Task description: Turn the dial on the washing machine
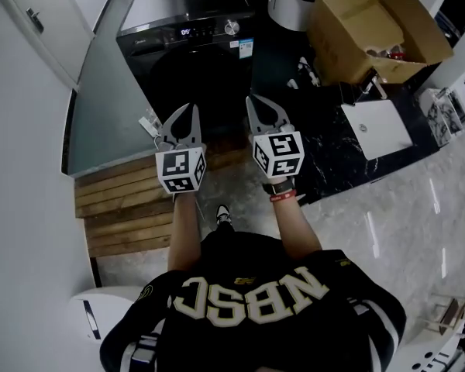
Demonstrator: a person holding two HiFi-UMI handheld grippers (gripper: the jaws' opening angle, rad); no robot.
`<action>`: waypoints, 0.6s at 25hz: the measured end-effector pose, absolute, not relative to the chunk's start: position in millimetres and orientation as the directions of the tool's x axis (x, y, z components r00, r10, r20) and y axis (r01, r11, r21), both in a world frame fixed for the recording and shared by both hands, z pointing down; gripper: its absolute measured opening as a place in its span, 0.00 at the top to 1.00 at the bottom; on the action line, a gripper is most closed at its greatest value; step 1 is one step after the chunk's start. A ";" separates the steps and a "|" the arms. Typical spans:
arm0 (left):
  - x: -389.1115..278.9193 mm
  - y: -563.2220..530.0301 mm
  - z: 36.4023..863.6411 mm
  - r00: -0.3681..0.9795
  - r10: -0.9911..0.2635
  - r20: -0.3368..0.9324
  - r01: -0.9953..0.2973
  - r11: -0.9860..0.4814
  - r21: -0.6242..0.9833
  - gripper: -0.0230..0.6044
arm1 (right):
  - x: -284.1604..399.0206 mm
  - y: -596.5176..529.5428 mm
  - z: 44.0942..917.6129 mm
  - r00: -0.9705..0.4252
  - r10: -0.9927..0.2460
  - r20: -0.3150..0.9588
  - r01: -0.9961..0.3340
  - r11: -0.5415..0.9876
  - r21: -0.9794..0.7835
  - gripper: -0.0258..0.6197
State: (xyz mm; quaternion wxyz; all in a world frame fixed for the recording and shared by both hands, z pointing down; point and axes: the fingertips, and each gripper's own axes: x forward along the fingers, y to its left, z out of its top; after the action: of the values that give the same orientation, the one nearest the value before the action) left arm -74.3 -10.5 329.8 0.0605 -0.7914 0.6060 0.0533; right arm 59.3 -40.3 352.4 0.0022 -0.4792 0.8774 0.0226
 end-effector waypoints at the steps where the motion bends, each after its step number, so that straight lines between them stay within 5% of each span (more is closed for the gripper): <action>1: -81.6 -23.4 326.7 0.263 -0.951 -0.161 -0.965 -0.261 -0.034 0.94 | 50.9 -53.9 350.5 -0.540 -0.841 -0.025 -0.841 0.539 0.044 0.95; 15: -122.8 -161.2 355.2 0.356 -0.927 -0.120 -0.933 -0.359 0.000 0.94 | -7.1 -186.9 381.2 -0.476 -0.878 0.045 -0.876 0.478 0.063 0.95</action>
State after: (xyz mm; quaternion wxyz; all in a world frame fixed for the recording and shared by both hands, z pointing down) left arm -122.8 -161.2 355.2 0.0341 -0.8228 0.5652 0.0493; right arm -7.1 -186.9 381.2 -0.0356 -0.5107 0.8589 0.0156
